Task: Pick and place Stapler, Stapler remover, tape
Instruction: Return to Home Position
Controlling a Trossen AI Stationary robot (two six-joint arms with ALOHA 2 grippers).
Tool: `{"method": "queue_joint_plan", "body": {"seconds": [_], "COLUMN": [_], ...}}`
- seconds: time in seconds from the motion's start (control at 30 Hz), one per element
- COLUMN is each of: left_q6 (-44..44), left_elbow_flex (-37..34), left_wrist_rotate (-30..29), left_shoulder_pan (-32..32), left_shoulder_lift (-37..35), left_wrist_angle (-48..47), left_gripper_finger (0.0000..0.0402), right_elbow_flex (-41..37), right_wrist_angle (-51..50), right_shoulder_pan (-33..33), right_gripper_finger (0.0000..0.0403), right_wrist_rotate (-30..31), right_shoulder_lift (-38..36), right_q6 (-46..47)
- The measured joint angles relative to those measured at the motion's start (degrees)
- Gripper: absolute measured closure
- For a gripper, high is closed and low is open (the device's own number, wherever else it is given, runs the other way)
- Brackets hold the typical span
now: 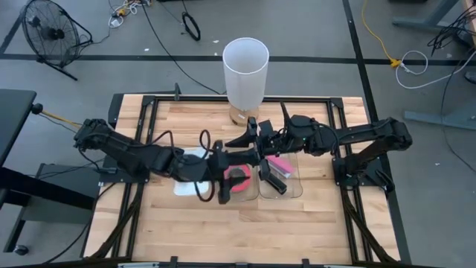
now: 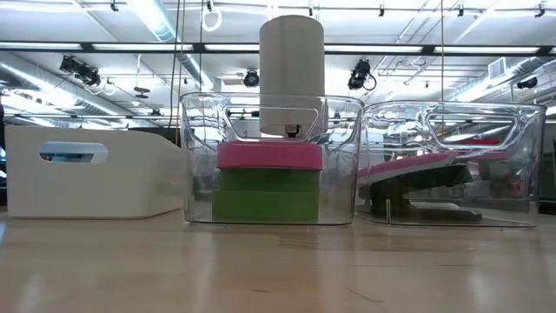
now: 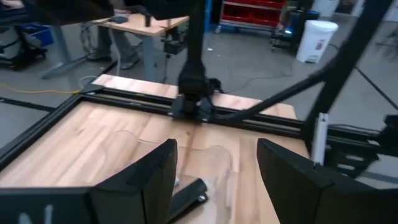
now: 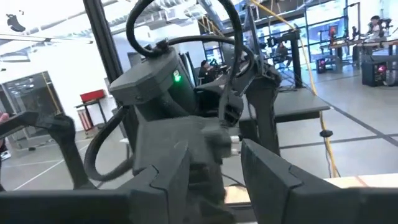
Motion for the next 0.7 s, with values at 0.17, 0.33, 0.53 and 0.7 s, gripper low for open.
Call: {"method": "queue_joint_plan", "body": {"seconds": [0.17, 0.33, 0.53, 0.7], "left_q6": [0.1, 0.0, -0.1, -0.1], "left_elbow_flex": [-0.5, -0.5, -0.5, -0.5], "left_wrist_rotate": [0.1, 0.2, -0.2, 0.4], "left_shoulder_pan": [3.4, 4.7, 4.3, 3.9], "left_shoulder_lift": [0.0, -1.2, -4.9, -7.7], "left_wrist_angle": [-0.2, -0.3, -0.2, 0.0], "left_gripper_finger": [0.0177, 0.0177, 0.0177, 0.0177], "right_elbow_flex": [0.0, 0.0, -3.3, -14.0], "right_wrist_angle": [-0.3, -0.9, -0.8, 2.0], "right_shoulder_pan": [-0.4, 0.5, 2.3, 5.6], "right_gripper_finger": [0.0255, 0.0255, 0.0255, 0.0255], "right_wrist_rotate": [0.5, 0.7, 4.9, 5.9], "right_shoulder_lift": [-0.1, -1.4, -7.0, -15.8], "right_q6": [0.0, 0.0, 0.0, 0.0]}}
